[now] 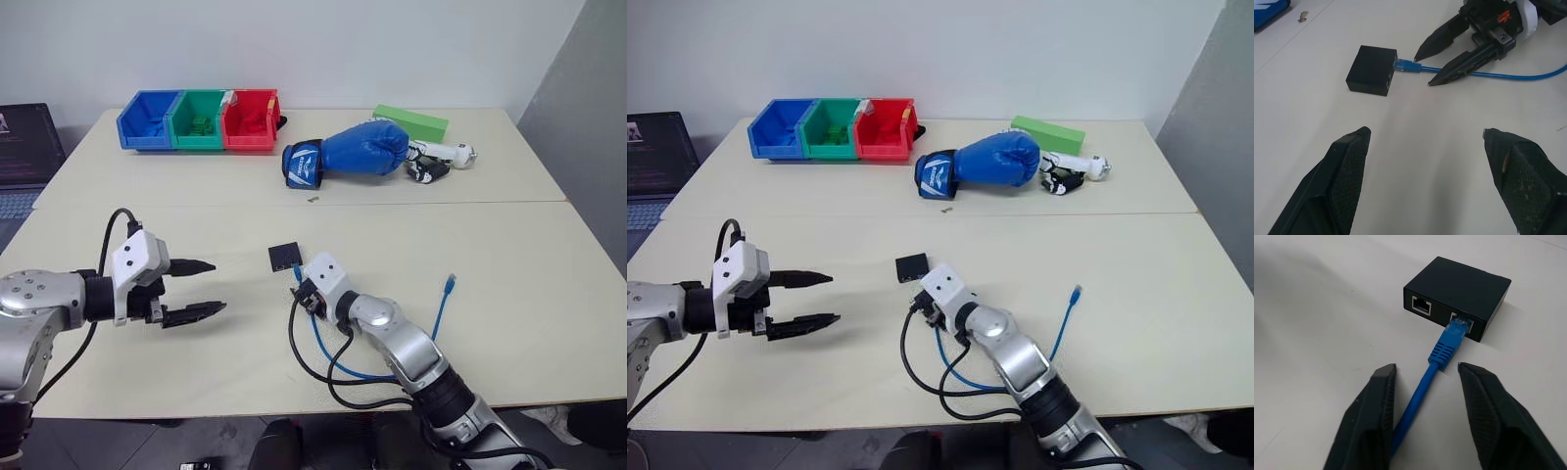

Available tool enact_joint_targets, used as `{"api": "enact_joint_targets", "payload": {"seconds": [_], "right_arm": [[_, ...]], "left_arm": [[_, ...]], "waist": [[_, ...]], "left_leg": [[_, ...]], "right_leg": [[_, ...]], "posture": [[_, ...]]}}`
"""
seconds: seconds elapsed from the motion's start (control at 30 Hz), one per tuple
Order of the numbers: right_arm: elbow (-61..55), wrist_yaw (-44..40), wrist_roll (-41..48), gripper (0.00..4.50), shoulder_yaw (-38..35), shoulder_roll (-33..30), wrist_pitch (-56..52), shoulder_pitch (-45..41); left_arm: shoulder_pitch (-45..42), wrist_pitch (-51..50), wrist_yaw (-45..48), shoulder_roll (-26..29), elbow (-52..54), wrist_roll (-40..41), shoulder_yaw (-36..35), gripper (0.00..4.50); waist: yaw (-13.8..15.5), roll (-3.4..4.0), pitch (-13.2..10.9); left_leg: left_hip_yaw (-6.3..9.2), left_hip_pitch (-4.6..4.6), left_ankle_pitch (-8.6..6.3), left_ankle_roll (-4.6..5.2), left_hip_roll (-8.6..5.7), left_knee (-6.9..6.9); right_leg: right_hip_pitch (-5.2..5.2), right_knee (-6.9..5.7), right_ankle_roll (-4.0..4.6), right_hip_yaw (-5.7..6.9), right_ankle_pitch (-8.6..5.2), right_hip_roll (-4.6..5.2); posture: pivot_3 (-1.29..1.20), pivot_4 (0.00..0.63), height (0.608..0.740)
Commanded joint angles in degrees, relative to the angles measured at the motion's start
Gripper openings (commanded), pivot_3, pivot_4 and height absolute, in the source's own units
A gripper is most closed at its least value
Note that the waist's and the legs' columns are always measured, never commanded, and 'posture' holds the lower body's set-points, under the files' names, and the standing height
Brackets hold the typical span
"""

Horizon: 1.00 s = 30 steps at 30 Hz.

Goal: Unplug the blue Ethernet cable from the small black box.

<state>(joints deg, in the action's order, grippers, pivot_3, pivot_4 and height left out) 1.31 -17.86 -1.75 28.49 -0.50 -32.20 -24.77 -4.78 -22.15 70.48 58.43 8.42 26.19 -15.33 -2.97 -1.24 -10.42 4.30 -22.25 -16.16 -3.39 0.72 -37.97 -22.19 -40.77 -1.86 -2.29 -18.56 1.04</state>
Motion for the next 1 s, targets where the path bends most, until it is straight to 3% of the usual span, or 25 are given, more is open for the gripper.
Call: {"api": "enact_joint_targets", "payload": {"seconds": [0.03,0.17,0.33,0.5,0.7,1.0], "right_arm": [[0.07,-0.24,-1.69,0.93,-1.50,-1.93,0.04,-0.58],[-3.42,-4.34,-1.49,0.06,-3.70,-7.99,1.11,-2.05],[-6.39,-15.38,-0.34,0.06,-6.14,-19.98,12.98,-6.12],[-5.73,-26.95,2.03,0.06,-7.81,-27.35,29.64,-9.66],[-7.18,-40.93,6.82,0.06,-7.05,-31.47,42.12,-11.50],[-8.62,-46.84,10.02,0.06,-8.49,-31.22,40.88,-13.97]], "left_arm": [[-0.80,0.22,-0.35,0.29,-0.03,-0.03,-0.29,3.93],[-1.13,-0.35,-0.50,-0.11,-1.31,0.13,-0.06,3.93],[-5.21,-3.76,-2.84,-1.73,-6.58,-0.92,3.47,3.93],[-9.89,-17.12,-4.85,-6.82,-4.12,8.68,3.35,3.93],[-14.77,-32.49,-7.20,-11.29,0.26,20.67,3.36,3.93],[-15.69,-44.17,-10.83,-13.81,3.90,31.25,3.15,3.93]], "waist": [[0.07,0.00,0.00],[0.38,0.01,-0.01],[0.60,0.04,-0.05],[-0.20,0.02,-0.06],[-0.39,0.00,-0.06],[-0.23,0.00,-0.07]], "left_leg": [[0.00,0.00,0.00,0.00,0.00,0.00],[0.00,-0.01,0.00,0.00,0.00,-0.02],[-0.04,-0.07,0.00,0.01,-0.09,-0.06],[-0.01,-0.14,0.00,0.01,-0.05,-0.05],[0.03,-0.17,0.00,0.01,0.05,-0.07],[0.04,-0.16,0.01,-0.01,0.10,-0.19]], "right_leg": [[0.00,0.00,0.00,0.00,0.00,0.01],[0.02,0.01,0.00,0.00,0.00,0.06],[0.00,0.03,-0.01,-0.01,0.00,0.07],[-0.07,0.02,0.00,0.05,0.00,-0.01],[-0.07,0.02,0.00,0.05,0.00,0.03],[-0.02,-0.01,0.00,0.01,0.00,0.05]], "posture": [[0.00,0.150,0.740],[0.00,0.150,0.740],[0.00,0.150,0.740],[0.00,0.150,0.740],[0.00,0.150,0.740],[0.00,0.150,0.740]]}}
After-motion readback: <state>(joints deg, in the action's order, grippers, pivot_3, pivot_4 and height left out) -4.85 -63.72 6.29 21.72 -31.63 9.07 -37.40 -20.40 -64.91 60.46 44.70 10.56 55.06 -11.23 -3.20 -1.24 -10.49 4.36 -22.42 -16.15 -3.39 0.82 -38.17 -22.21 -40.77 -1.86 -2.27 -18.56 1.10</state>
